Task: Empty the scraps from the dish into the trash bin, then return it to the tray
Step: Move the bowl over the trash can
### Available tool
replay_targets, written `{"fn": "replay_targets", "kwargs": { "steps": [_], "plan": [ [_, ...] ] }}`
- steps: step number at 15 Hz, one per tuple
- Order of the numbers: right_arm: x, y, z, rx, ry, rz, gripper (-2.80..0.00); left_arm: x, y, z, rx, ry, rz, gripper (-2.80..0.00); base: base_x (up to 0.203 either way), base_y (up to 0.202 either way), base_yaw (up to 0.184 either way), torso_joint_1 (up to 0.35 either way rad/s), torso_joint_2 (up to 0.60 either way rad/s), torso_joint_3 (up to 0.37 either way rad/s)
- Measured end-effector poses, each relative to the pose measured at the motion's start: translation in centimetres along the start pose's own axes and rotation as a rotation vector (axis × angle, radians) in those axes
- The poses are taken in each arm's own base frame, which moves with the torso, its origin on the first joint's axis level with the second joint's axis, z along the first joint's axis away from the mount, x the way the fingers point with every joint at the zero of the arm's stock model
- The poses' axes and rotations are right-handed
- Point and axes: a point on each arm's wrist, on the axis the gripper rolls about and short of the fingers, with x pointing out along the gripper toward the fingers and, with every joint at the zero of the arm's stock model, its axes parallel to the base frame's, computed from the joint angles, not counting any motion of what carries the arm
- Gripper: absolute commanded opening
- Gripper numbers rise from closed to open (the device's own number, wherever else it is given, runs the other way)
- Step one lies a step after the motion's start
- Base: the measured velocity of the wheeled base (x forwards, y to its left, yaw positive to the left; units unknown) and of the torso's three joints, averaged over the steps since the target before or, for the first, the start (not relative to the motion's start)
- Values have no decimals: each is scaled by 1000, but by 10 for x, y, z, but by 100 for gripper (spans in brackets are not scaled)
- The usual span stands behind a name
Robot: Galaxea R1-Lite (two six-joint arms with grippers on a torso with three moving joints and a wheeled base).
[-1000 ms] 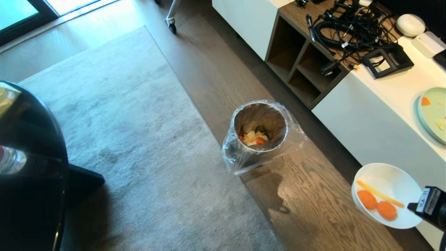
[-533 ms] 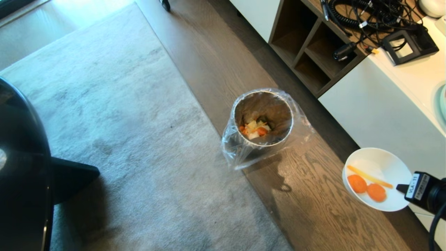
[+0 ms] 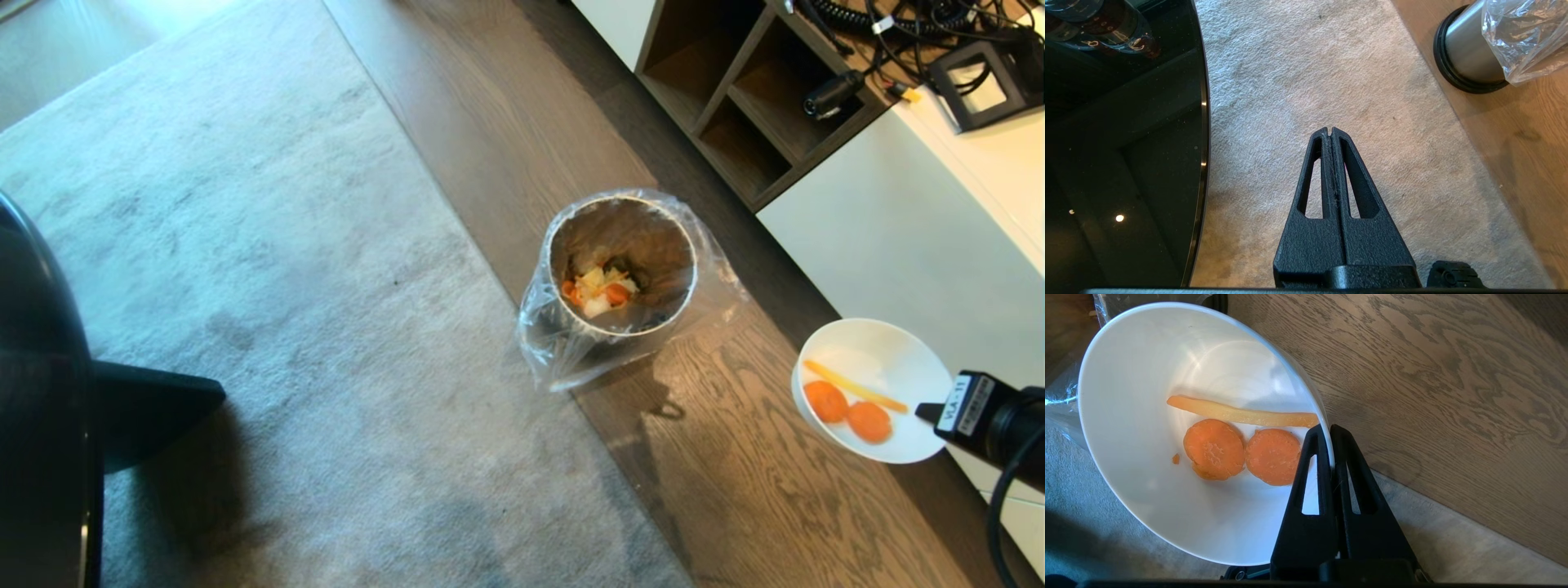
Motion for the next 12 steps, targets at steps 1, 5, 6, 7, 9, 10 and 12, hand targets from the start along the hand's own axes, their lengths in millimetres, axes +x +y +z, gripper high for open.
{"fn": "replay_targets", "kwargs": {
  "steps": [1,5,6,7,9,10,12],
  "plan": [
    [1,2,2,0,-2,2,-280,0,0,0,0,0,0,-280,0,0,0,0,0,0],
    [10,15,13,-20,-9,6,-280,0,0,0,0,0,0,-280,0,0,0,0,0,0],
    [14,19,16,-27,-10,7,-280,0,0,0,0,0,0,-280,0,0,0,0,0,0],
    [17,23,20,-38,-13,9,-280,0,0,0,0,0,0,-280,0,0,0,0,0,0],
    [24,36,32,-73,-36,26,-280,0,0,0,0,0,0,-280,0,0,0,0,0,0],
    [28,43,38,-96,-57,38,-280,0,0,0,0,0,0,-280,0,0,0,0,0,0],
    [35,57,52,-155,-106,65,-280,0,0,0,0,0,0,-280,0,0,0,0,0,0]
  ]
}}
